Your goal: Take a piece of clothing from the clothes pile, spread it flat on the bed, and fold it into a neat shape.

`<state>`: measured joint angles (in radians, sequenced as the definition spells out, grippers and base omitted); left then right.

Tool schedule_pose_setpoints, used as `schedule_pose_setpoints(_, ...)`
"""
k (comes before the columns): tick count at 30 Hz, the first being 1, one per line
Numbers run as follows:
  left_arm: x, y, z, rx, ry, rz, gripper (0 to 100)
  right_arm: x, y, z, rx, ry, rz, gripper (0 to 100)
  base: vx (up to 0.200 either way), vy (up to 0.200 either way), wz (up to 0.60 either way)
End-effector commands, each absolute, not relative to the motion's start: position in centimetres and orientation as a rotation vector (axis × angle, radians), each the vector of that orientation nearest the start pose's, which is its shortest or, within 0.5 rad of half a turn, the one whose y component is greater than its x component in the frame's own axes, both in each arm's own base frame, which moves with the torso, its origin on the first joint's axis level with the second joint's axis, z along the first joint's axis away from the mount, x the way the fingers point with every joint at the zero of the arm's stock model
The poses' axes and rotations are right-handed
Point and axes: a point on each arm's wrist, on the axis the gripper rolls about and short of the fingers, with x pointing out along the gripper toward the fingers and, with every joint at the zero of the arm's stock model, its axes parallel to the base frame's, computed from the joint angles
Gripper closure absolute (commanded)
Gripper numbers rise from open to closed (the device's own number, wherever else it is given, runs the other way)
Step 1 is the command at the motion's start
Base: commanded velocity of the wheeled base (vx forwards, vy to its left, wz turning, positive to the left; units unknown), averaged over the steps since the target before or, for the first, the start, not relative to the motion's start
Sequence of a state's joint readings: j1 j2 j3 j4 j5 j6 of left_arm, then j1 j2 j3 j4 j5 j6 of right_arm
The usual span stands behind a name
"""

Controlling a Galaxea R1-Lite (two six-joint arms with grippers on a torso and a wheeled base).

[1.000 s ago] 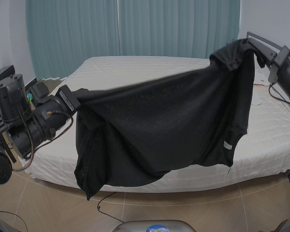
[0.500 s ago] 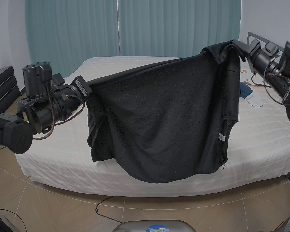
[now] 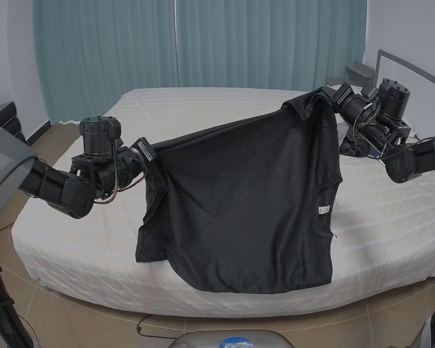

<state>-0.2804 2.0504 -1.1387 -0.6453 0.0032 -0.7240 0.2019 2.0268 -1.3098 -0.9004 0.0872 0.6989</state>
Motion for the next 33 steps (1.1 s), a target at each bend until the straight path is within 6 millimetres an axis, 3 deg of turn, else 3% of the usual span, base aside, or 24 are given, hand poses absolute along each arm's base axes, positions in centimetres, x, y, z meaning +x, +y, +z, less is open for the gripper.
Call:
schedule_pose_setpoints(1,41.5,-11.9,10.4,-0.663,0.417,-0.13,100,42.5,8.9,19.4,0.699,-0.011,0.319,100,0.2,0.0,0.0)
schedule_pose_setpoints(7,43.2,-12.3,7.6,-0.659,0.454,-0.111,100,44.5,9.7,14.5,0.684,0.054,0.29,100,0.2,0.0,0.0)
schedule_pose_setpoints(9,43.3,-12.4,7.3,-0.656,0.458,-0.11,100,44.8,9.8,13.8,0.683,0.064,0.286,100,0.2,0.0,0.0)
schedule_pose_setpoints(12,43.8,-12.5,6.6,-0.654,0.464,-0.104,100,46.2,10.1,11.2,0.68,0.089,0.244,100,0.067,0.0,0.0)
schedule_pose_setpoints(18,44.8,-12.7,4.9,-0.651,0.478,-0.095,100,47.6,10.7,7.7,0.676,0.119,0.185,100,0.0,0.0,0.0)
schedule_pose_setpoints(25,45.5,-12.5,3.9,-0.651,0.488,-0.081,100,48.7,11.3,5.3,0.672,0.128,0.15,100,0.0,0.0,0.0)
schedule_pose_setpoints(26,45.6,-12.6,3.7,-0.65,0.489,-0.079,100,48.8,11.3,5.0,0.671,0.133,0.148,0,0.0,0.0,0.0)
schedule_pose_setpoints(27,45.6,-12.6,3.7,-0.65,0.489,-0.079,0,48.8,11.3,5.0,0.671,0.133,0.148,0,0.0,0.0,0.0)
schedule_pose_setpoints(33,46.7,-12.4,-0.2,-0.631,0.528,-0.035,0,49.1,11.5,0.5,0.635,0.231,0.123,0,0.0,0.0,0.0)
